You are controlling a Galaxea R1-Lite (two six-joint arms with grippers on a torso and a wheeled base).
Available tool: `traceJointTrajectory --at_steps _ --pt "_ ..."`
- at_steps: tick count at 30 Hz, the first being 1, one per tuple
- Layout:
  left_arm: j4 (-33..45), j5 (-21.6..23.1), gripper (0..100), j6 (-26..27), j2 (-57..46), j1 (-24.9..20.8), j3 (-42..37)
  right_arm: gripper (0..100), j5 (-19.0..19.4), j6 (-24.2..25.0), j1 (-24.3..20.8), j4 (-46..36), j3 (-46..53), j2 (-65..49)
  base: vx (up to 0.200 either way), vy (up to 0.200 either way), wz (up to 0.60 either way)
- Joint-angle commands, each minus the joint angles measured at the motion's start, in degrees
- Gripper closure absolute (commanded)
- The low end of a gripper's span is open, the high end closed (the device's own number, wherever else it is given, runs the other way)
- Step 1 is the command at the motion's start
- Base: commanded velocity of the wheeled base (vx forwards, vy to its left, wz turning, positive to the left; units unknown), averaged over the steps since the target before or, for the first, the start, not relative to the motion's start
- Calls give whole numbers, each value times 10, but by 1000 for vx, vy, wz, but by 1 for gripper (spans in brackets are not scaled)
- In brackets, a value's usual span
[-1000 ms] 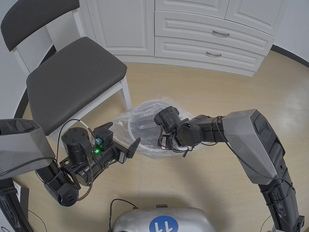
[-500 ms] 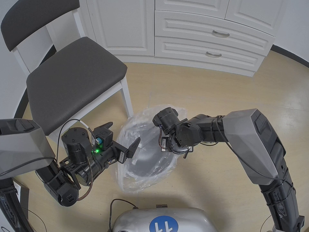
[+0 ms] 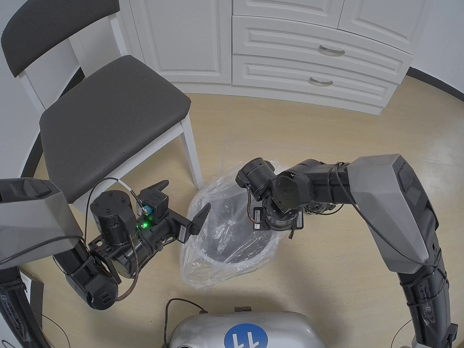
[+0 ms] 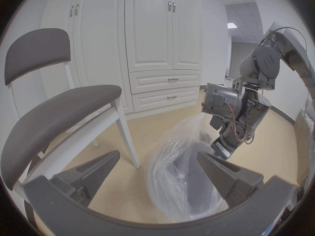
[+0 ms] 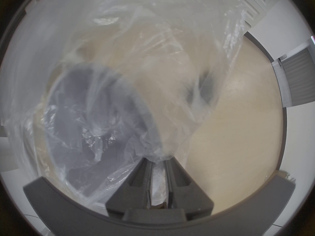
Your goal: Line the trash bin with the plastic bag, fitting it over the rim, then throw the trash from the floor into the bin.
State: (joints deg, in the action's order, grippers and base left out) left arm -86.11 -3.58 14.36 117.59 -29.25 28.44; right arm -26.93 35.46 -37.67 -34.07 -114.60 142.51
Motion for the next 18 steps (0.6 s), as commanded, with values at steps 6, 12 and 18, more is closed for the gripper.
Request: traceJointTrajectory --at_steps 6,12,18 --pt "-7 0 0 1 -2 5 -5 100 -8 14 -3 -16 37 -41 0 0 0" --pt "-9 0 0 1 -4 4 -7 100 -8 14 -3 -12 79 -55 0 0 0" --pt "-9 0 0 1 -4 4 -8 100 -6 13 -2 -9 103 -48 0 0 0"
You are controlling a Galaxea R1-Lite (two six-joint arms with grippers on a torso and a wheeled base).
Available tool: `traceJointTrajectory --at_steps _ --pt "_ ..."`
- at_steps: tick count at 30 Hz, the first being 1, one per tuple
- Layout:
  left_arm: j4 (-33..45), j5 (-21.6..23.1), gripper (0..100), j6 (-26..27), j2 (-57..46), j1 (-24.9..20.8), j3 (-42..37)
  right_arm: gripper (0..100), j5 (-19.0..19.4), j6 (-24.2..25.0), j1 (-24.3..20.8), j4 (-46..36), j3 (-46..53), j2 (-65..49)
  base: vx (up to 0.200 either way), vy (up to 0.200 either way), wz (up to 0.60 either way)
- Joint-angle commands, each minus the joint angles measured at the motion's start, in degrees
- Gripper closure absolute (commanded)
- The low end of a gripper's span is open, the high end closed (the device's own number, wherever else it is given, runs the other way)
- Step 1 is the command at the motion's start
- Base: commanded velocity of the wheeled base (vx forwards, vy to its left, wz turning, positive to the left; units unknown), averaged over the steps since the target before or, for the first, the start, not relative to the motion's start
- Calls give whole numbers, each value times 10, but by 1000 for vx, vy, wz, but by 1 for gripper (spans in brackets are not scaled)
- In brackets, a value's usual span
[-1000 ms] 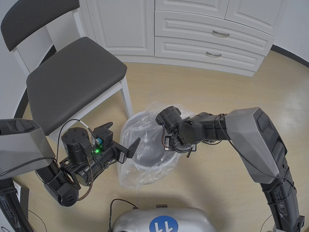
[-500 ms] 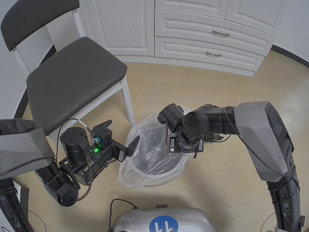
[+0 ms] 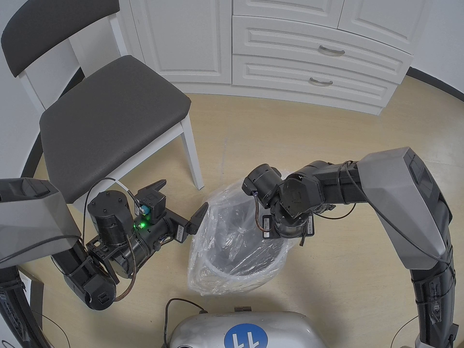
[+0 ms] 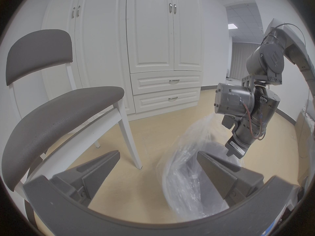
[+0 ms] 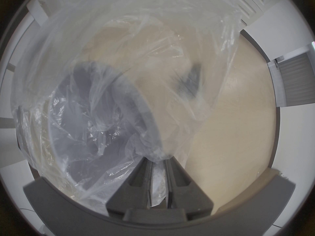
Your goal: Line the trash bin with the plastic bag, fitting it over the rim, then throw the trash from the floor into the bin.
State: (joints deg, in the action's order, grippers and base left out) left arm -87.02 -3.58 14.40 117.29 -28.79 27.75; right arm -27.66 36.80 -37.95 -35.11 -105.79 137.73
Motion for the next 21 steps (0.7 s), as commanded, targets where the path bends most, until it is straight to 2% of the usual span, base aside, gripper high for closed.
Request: traceJointTrajectory --at_steps 1,12,21 --pt "0 0 0 0 0 0 -1 0 2 -1 2 1 16 1 0 0 0" --pt "0 1 0 0 7 -1 0 0 4 -8 12 21 12 18 0 0 0" --pt "0 4 0 -1 8 -5 -1 0 -1 -9 6 13 27 -17 0 0 0"
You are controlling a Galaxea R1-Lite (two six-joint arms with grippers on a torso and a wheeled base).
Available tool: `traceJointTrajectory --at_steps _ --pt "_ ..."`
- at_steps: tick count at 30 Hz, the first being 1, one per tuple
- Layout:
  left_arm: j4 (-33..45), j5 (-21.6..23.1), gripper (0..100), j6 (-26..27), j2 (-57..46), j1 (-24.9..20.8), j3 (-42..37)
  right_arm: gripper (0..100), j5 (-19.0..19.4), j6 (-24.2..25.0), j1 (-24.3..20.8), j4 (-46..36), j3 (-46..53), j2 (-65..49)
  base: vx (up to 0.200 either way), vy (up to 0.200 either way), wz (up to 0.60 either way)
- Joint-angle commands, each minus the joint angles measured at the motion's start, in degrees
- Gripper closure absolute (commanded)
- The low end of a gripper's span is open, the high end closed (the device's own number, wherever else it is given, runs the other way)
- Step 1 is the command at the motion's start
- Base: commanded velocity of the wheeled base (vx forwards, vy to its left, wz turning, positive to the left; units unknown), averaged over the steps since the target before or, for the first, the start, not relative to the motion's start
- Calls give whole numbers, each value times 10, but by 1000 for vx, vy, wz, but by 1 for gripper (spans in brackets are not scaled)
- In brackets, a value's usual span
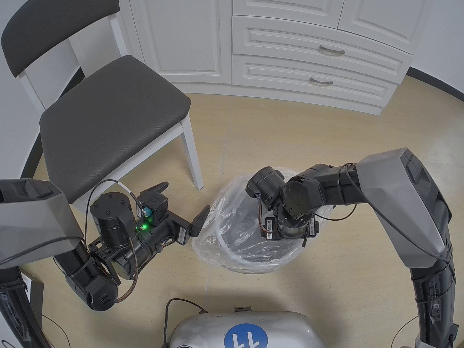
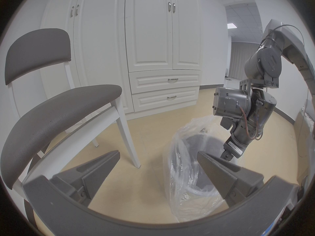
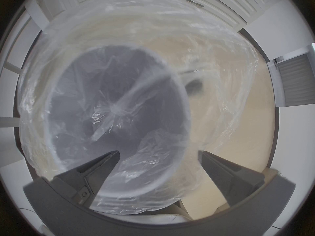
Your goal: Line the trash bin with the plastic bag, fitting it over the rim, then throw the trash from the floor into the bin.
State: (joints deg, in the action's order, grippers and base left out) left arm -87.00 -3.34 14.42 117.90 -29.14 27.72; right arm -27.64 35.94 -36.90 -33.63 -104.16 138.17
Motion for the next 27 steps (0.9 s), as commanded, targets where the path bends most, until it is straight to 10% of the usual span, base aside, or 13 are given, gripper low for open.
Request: traceJointTrajectory --at_steps 1,20,27 --pt "0 3 0 -1 3 -1 1 0 -4 -3 -6 -1 21 -32 0 0 0" --pt "0 0 0 -6 50 -21 22 0 -88 -103 -22 14 168 -172 0 0 0" --pt "0 -22 0 -25 101 -25 73 0 -85 -146 -19 196 173 -165 0 0 0"
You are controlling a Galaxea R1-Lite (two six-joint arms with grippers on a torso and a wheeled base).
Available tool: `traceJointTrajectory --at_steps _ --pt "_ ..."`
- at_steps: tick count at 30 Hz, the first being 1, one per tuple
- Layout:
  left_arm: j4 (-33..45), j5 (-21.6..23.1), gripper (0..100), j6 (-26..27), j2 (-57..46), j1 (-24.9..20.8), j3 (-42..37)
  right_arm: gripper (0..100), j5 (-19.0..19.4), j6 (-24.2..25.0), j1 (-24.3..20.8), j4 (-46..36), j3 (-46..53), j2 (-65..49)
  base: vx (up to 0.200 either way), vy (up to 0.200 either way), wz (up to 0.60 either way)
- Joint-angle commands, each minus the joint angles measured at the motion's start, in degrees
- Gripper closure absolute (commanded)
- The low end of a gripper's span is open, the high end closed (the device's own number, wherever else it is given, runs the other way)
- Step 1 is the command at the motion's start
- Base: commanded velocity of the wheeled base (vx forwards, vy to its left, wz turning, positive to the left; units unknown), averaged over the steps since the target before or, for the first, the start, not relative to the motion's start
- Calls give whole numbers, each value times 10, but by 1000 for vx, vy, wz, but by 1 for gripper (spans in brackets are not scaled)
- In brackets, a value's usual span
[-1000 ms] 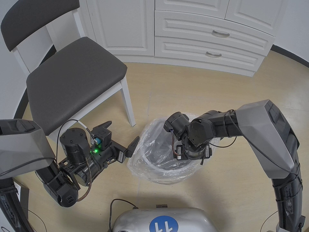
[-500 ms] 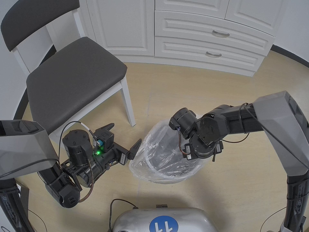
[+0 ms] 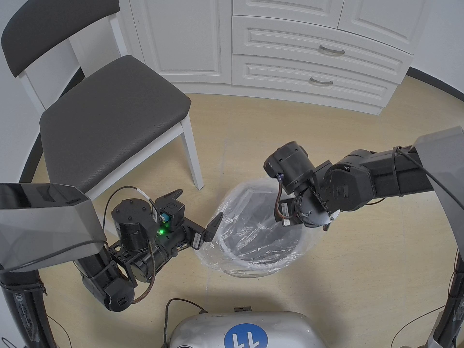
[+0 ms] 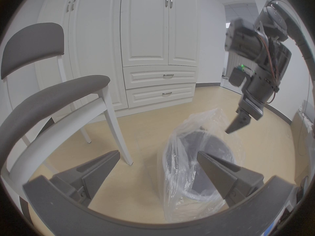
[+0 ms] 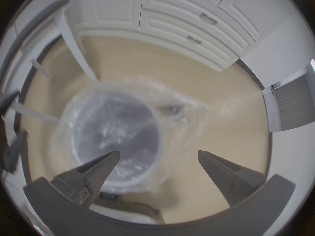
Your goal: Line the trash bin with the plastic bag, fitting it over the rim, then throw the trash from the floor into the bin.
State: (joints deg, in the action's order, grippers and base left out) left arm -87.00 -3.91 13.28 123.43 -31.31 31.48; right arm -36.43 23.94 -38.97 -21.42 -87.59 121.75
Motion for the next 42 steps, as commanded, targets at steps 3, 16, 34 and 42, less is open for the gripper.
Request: traceJointTrajectory --at_steps 3,16,34,42 --pt "1 -29 0 -39 65 -7 60 0 16 -35 6 192 44 26 0 0 0" --pt "73 -30 0 -155 113 -26 154 0 140 -189 94 600 262 6 0 0 0" --pt "162 -30 0 -168 131 -1 169 0 133 -285 135 611 293 17 0 0 0" --pt "184 -32 0 -168 135 32 200 0 132 -268 145 611 240 66 0 0 0"
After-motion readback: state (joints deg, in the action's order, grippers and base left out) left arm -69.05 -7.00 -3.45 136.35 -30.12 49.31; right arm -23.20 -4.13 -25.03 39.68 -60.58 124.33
